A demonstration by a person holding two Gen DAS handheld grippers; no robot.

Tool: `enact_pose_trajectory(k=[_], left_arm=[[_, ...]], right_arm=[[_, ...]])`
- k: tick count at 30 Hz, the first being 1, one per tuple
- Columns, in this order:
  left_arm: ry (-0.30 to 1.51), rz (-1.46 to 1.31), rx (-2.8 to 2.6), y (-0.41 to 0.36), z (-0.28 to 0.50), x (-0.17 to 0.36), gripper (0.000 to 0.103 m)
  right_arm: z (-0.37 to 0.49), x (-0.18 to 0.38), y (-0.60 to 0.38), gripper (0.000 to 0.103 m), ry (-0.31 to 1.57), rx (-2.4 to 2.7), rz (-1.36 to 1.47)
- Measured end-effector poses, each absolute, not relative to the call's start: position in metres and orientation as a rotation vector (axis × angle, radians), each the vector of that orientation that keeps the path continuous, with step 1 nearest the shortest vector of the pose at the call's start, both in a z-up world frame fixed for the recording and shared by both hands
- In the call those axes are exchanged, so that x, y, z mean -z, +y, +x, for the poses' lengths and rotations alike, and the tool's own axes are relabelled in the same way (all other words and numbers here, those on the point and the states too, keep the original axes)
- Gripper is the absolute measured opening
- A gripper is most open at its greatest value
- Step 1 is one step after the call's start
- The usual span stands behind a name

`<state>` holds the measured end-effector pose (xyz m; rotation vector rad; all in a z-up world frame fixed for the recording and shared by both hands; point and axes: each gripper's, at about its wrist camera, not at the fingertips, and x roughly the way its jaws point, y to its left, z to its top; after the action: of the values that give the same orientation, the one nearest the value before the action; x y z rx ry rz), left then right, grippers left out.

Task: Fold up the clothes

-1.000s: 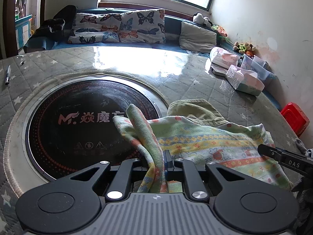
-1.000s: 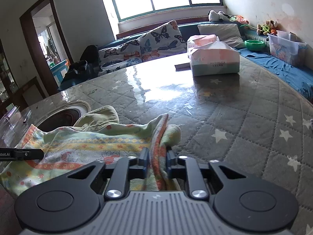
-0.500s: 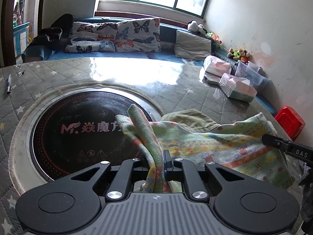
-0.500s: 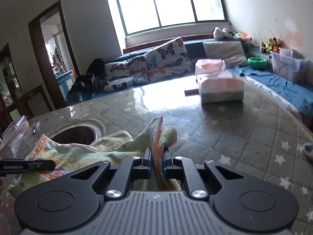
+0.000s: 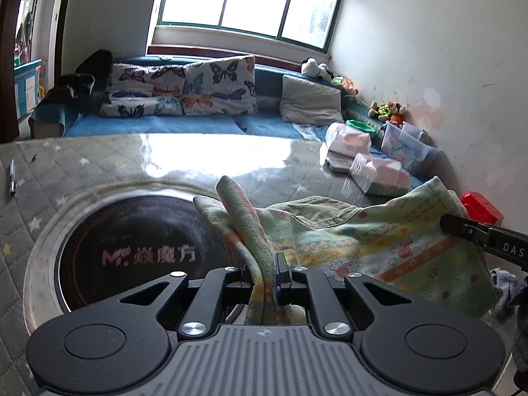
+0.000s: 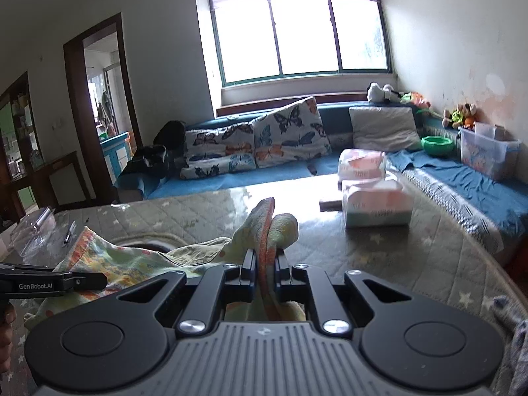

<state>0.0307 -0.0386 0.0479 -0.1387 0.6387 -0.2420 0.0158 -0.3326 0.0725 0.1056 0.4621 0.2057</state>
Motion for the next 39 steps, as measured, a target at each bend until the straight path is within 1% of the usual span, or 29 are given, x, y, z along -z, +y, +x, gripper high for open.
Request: enact_pose_trajectory(k=[9,22,29,39], left_arm=[[0.609,-0.130,0.264,-0.050,0.045,-0.068,0.011],[0.619,-0.130,0.303,-0.074,0.074,-0.084,0.011],[0.623,-0.103,0.320,-0.091,0.086,-0.085,0.011],[0.677,-0.077,0.322,-0.108,0.103,-0.069,0.011]], right_arm=[[0.020,-0.097,-0.341,0.009,0.417,-0.174,0.078],[0.034,-0.114,-0.366,0.009,0.395,-0.116,0.065],[0.042,-0.111,-0.378,0.009,0.408,-0.089,0.064],[0.057,-0.094,-0.393,0.009,0.450,-0.072,0.076]])
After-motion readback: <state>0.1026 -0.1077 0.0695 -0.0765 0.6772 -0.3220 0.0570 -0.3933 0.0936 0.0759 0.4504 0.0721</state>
